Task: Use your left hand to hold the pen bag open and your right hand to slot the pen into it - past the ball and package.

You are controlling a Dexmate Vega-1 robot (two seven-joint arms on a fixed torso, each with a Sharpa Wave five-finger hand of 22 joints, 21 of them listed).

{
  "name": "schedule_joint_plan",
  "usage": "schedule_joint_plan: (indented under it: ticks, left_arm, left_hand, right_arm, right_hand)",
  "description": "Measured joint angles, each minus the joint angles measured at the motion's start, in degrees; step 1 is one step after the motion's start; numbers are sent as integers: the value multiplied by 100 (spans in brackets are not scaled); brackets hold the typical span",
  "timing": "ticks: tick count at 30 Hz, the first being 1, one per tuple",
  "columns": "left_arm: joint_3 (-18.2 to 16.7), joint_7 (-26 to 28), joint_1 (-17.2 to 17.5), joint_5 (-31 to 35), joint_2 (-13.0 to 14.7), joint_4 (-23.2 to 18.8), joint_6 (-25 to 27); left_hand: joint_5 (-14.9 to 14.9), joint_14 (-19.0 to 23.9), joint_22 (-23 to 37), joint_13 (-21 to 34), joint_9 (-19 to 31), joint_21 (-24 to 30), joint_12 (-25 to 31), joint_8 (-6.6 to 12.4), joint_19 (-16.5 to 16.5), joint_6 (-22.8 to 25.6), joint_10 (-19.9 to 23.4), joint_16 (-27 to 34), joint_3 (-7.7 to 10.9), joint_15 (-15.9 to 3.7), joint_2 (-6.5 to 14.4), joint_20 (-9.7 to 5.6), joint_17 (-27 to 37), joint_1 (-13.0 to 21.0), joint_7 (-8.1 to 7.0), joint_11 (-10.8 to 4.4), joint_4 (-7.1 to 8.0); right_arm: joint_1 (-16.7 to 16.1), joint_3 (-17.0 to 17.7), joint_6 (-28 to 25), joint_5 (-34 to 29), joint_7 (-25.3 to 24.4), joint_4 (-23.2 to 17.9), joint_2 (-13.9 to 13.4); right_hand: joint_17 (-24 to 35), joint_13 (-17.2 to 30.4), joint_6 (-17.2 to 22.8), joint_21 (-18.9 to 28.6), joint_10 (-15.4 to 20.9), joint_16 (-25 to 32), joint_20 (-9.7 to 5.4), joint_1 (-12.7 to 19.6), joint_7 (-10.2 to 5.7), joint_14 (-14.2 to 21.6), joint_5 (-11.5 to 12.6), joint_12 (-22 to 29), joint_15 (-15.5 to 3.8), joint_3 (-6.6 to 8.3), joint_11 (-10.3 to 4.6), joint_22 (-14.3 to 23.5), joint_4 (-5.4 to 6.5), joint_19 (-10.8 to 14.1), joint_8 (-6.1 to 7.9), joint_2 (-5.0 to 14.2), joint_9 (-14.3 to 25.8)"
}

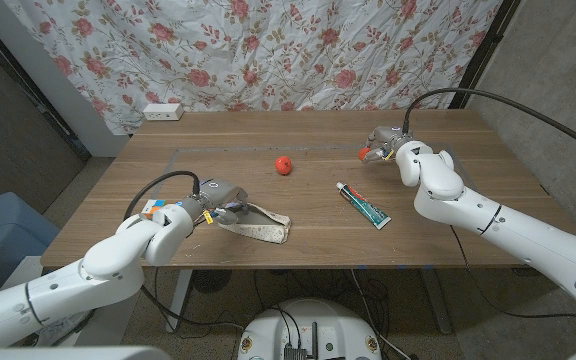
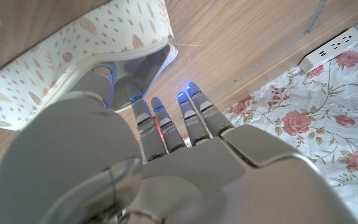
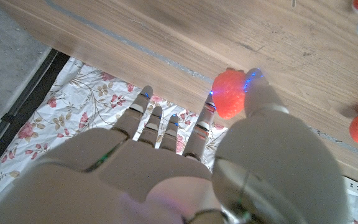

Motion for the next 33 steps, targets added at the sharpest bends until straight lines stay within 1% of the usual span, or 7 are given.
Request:
schedule_joint_plan:
  ticks: [2, 7, 15, 16, 24, 31, 33]
  left_arm:
    - [-11, 0, -16, 0, 18, 5, 0]
    - [-22, -118, -48, -129, 53, 13, -124]
    - [-22, -170, -119, -161, 85, 31, -167]
    - [-23, -232, -134, -190, 88, 36, -238]
    - [-20, -306, -213, -210, 95, 54, -298]
    - [9, -415, -297, -261, 88, 90, -394]
    - [17, -434, -315, -266, 82, 96, -410]
  left_hand:
    - [0, -29, 0, 0, 0, 0, 0, 0, -10, -47, -44, 0, -4, -28, 0, -10, 0, 0, 17, 38, 3]
    - [0, -59, 0, 0, 0, 0, 0, 0, -21, -116, -72, 0, -44, 1, -23, -21, 0, -23, 23, 10, 13]
    - [0, -124, 0, 0, 0, 0, 0, 0, -51, -250, -133, 0, -115, -15, -45, 9, -1, -45, 76, 71, 36]
    - [0, -134, 0, -1, 1, 0, 0, 0, -51, -270, -133, 0, -115, -5, -55, 9, -1, -55, 96, 71, 35]
    - [0, -141, 0, -1, 1, 0, 0, 0, -83, -359, -164, 1, -174, 2, -67, -22, -1, -114, 67, 102, 61]
    - [0, -202, -1, -1, 1, 0, 0, 0, -83, -497, -235, 1, -202, 2, -67, -22, -1, -174, 95, 113, 75]
    - [0, -202, -1, -1, 1, 0, 0, 0, -115, -526, -286, 1, -226, 2, -67, 10, -2, -174, 106, 123, 52]
  right_arm:
    - [0, 0, 0, -18, 20, 0, 0]
    - [-19, 10, -2, -51, 69, -131, -14]
    - [-27, 25, 30, -96, 115, -201, -19]
    - [-33, 38, 44, -108, 132, -315, -12]
    - [-23, 37, 149, -186, 242, -400, 17]
    - [-10, 29, 253, -253, 321, -487, 79]
    - [-11, 29, 280, -261, 329, -503, 110]
  right_hand:
    - [0, 0, 0, 0, 0, 0, 0, 0, 0, 0, 0, 0, 0, 0, 0, 0, 0, 0, 0, 0, 0]
    - [0, 0, 0, 0, 0, 0, 0, 0, 0, 0, 0, 0, 0, 0, 0, 0, 0, 0, -2, 0, -1]
    - [0, 0, -1, 0, 0, 0, 0, 0, 1, 0, 0, 0, 0, -23, 0, 0, -23, 0, 19, 0, -4]
    - [0, 0, -1, 0, 0, 0, 0, 0, 1, 0, -1, 0, 0, -23, 0, 0, -23, 0, 23, 0, -8]
    - [0, 0, -1, 0, 0, 0, 43, 0, 1, 0, -2, -22, 0, -45, 0, 0, -2, -43, 23, 0, -25]
    - [29, 0, -1, -24, 0, -25, 43, 0, 1, 0, -5, -22, 0, -48, 0, 0, 1, -43, 23, 0, -31]
    - [29, 0, -1, -24, 0, -24, 64, 0, 1, 0, -5, -22, 0, -48, 0, 0, 1, -64, 23, 0, -31]
